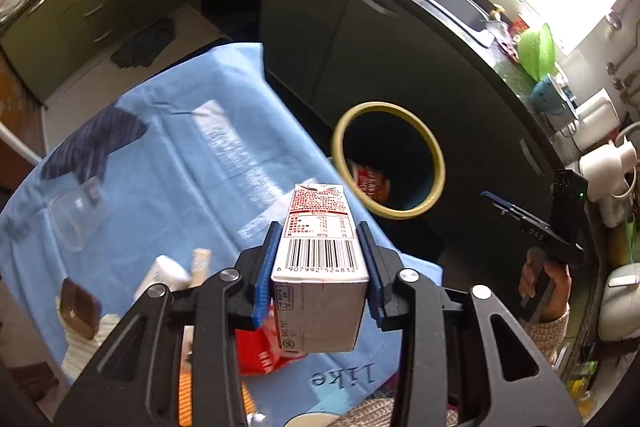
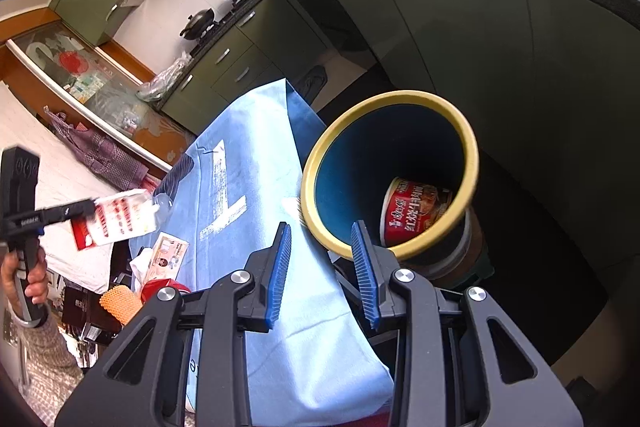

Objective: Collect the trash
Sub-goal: 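Grasp the milk carton with the left tool and lift it toward the bin, then open the left tool over the bin to drop the milk carton, then grasp the clear plastic cup with the right tool and lift it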

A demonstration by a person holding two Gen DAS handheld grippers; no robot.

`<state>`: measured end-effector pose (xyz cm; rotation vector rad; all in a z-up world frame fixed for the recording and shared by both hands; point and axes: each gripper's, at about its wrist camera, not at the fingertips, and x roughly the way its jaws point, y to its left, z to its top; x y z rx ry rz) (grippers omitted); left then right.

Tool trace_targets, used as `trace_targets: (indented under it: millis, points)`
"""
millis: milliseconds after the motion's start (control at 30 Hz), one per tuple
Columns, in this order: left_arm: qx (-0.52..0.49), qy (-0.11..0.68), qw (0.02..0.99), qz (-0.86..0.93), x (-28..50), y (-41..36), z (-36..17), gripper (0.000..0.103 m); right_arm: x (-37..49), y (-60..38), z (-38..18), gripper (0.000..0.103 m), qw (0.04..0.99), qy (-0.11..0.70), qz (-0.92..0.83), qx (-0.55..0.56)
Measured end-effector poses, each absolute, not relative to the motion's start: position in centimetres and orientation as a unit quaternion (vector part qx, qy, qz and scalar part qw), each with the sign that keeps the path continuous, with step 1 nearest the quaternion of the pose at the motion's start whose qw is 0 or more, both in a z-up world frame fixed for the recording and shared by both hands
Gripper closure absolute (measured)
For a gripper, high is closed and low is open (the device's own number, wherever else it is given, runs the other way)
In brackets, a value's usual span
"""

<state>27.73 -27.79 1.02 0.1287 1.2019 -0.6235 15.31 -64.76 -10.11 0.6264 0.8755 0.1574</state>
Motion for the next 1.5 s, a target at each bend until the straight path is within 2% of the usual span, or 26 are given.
trace_targets:
  millis: [267, 333, 400, 467, 600, 700, 767, 1033, 1333, 1500]
  points:
    - [0.102, 0.565, 0.743, -0.344, 29.7, -43.3, -4.5, 0.067, 10.3, -67.9, -10.5, 0.071, 0.858, 0.406, 0.049, 0.31]
    - [0.107, 0.566, 0.744, -0.339, 30.8, -45.8, -6.3, 0.067, 9.4, -68.6, -10.7, 0.064, 0.858, 0.403, 0.043, 0.316]
    - [0.112, 0.565, 0.747, -0.332, 31.7, -47.3, -7.5, 0.064, 8.9, -69.1, -11.0, 0.064, 0.858, 0.403, 0.038, 0.317]
    - [0.114, 0.565, 0.749, -0.326, 32.7, -48.3, -8.4, 0.054, 8.8, -69.5, -11.2, 0.064, 0.858, 0.402, 0.036, 0.319]
    - [0.097, 0.568, 0.747, -0.332, 32.8, -47.1, -7.4, 0.054, 8.6, -69.5, -11.7, 0.064, 0.856, 0.405, 0.042, 0.319]
    - [0.078, 0.553, 0.753, -0.349, 31.8, -44.0, -4.4, 0.053, 9.2, -68.8, -12.0, 0.064, 0.853, 0.411, 0.054, 0.316]
    - [0.06, 0.536, 0.763, -0.356, 30.6, -40.7, -2.0, 0.044, 10.0, -67.7, -12.0, 0.064, 0.852, 0.417, 0.071, 0.308]
    - [0.03, 0.443, 0.846, -0.295, 24.7, -23.1, 4.0, 0.027, 16.0, -58.5, -10.8, 0.064, 0.843, 0.459, 0.166, 0.228]
    - [-0.012, 0.401, 0.901, -0.163, 19.2, -4.8, 2.4, 0.021, 25.2, -41.7, -7.3, 0.064, 0.812, 0.496, 0.293, 0.089]
    - [-0.035, 0.395, 0.909, -0.13, 17.2, 0.3, 0.5, 0.02, 30.4, -32.9, -6.9, 0.064, 0.779, 0.529, 0.334, 0.052]
